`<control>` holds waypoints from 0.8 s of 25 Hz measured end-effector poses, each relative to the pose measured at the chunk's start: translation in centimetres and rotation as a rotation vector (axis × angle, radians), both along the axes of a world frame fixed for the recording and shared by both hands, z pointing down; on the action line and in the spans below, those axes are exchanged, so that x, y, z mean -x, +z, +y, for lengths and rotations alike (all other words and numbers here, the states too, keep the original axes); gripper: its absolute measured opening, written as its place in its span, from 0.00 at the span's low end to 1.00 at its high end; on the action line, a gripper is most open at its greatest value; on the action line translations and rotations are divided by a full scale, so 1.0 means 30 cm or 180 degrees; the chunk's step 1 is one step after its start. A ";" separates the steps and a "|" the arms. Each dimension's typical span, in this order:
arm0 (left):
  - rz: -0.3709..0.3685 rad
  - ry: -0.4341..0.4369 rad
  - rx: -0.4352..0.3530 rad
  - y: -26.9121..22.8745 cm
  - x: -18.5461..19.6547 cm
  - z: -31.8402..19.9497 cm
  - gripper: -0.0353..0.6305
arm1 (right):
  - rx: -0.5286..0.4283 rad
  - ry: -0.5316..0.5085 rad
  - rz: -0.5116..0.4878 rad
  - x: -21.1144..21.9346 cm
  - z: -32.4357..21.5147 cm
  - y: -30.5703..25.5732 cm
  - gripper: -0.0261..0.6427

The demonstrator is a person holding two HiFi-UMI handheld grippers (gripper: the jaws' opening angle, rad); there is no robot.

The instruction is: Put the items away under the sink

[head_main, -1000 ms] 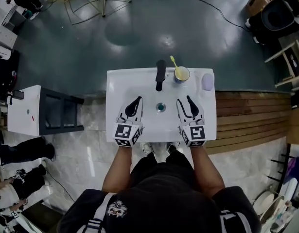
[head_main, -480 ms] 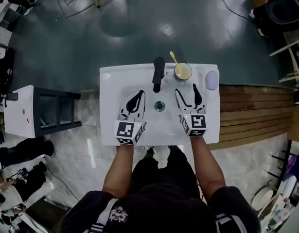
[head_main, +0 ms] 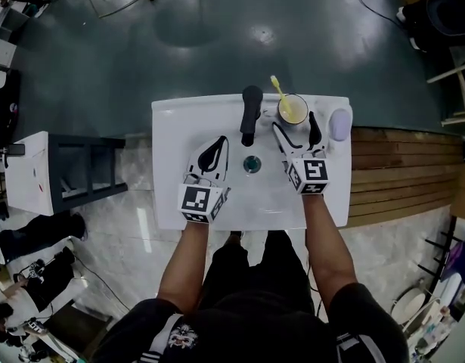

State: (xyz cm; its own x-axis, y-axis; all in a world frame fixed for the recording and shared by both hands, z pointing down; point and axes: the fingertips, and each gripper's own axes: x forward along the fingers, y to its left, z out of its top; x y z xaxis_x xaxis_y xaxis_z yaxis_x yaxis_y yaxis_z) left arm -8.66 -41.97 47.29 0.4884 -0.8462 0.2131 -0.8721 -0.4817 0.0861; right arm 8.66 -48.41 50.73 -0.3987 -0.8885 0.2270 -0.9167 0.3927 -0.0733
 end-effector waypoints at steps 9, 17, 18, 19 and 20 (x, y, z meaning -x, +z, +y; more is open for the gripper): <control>-0.0036 0.0042 0.0058 0.045 -0.004 -0.028 0.05 | -0.0046 -0.0315 0.0028 0.041 -0.068 0.011 0.70; -0.0054 0.0068 0.0092 0.063 -0.002 -0.030 0.05 | -0.0042 -0.0417 0.0114 0.057 -0.080 0.012 0.70; -0.0058 0.0073 0.0096 0.065 -0.004 -0.031 0.05 | -0.0031 -0.0406 0.0118 0.055 -0.082 0.014 0.70; -0.0059 0.0076 0.0095 0.067 -0.007 -0.031 0.05 | -0.0019 -0.0395 0.0129 0.055 -0.085 0.016 0.70; -0.0058 0.0078 0.0092 0.068 -0.009 -0.031 0.05 | -0.0009 -0.0383 0.0143 0.054 -0.087 0.018 0.70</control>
